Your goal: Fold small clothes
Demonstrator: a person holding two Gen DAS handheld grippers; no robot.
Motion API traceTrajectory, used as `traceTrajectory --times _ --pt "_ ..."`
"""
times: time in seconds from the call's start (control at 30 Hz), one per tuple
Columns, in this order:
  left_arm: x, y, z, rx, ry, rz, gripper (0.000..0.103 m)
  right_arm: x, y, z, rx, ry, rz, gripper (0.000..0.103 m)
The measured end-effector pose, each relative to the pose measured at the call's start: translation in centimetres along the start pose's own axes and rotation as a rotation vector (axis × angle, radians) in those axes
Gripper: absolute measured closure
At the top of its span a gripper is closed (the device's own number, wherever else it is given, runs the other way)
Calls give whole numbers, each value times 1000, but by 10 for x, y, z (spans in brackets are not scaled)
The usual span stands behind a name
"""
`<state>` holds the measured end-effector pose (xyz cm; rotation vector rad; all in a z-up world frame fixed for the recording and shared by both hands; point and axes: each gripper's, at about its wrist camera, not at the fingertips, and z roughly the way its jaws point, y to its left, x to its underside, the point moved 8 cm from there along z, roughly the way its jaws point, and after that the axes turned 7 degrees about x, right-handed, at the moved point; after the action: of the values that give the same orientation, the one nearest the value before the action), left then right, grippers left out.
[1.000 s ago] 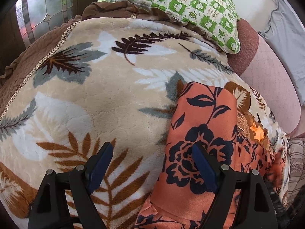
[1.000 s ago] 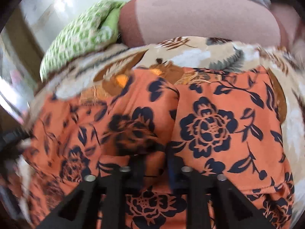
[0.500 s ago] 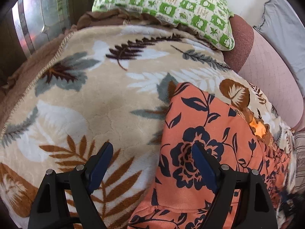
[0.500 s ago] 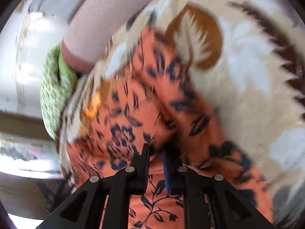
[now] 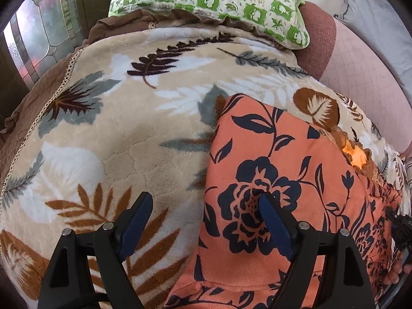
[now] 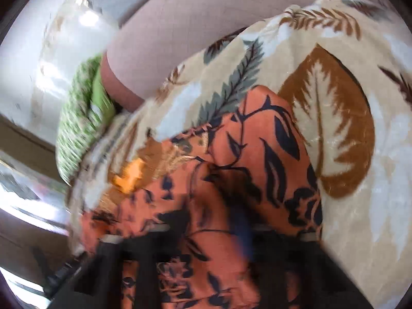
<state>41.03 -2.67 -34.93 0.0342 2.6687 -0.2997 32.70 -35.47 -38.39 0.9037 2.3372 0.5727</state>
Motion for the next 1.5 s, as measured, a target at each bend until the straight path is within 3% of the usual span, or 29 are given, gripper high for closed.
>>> traceTrajectory --times 0.1,0.17,0.3,0.37,0.43,0.53,0.63,0.7,0.77,0.87,0.9,1.0,1.07,1.13,1.23,1.27,1.33,1.4,1.5 --pt "-1 -1 1 -3 3 -2 19 2 13 -17 -12 -6 -38 94" --pt "-1 -2 -2 -6 -4 0 19 -4 28 -47 22 -104 -114 94" --pt "1 -2 -5 -31 -15 25 18 -11 19 -81 92 -216 -108 94" --pt "4 0 -1 -45 -5 34 18 -7 -5 -63 165 -156 -75 93" --pt "7 0 2 -42 12 33 18 7 -28 -29 196 -6 -20 89" --pt "2 1 -5 -53 -12 23 18 1 -34 -41 164 -22 52 87" --pt "-7 -3 -19 -100 -81 57 18 -16 -18 -79 150 -192 16 87" --pt "-11 -9 -23 -90 -102 81 18 -17 -3 -89 112 -242 -33 87" --pt "-8 -14 -13 -94 -73 114 18 -9 12 -76 70 -185 -89 87" --pt "6 -12 12 -133 -3 157 17 12 11 -20 130 11 -108 88" --pt "6 -11 10 -126 -14 148 17 20 3 -4 145 57 -85 88" --pt "5 -9 -4 -91 -20 126 17 16 11 -18 141 24 -87 86" --pt "10 -5 -12 -104 -46 115 17 19 15 -44 94 -39 -113 86" --pt "20 -1 -13 -126 -41 129 17 29 25 -48 64 -39 -151 86" --pt "47 1 -11 -109 2 168 17 65 21 -20 103 113 -180 85" --pt "58 4 -17 -93 6 159 17 63 21 -26 100 61 -183 85" --pt "73 8 -36 -74 -14 148 17 71 24 -47 90 73 -162 83" --pt "92 14 -56 -97 -36 171 17 77 33 -75 -16 54 -146 83" --pt "134 28 -95 -106 -57 225 17 95 24 -130 -25 -37 -183 84"
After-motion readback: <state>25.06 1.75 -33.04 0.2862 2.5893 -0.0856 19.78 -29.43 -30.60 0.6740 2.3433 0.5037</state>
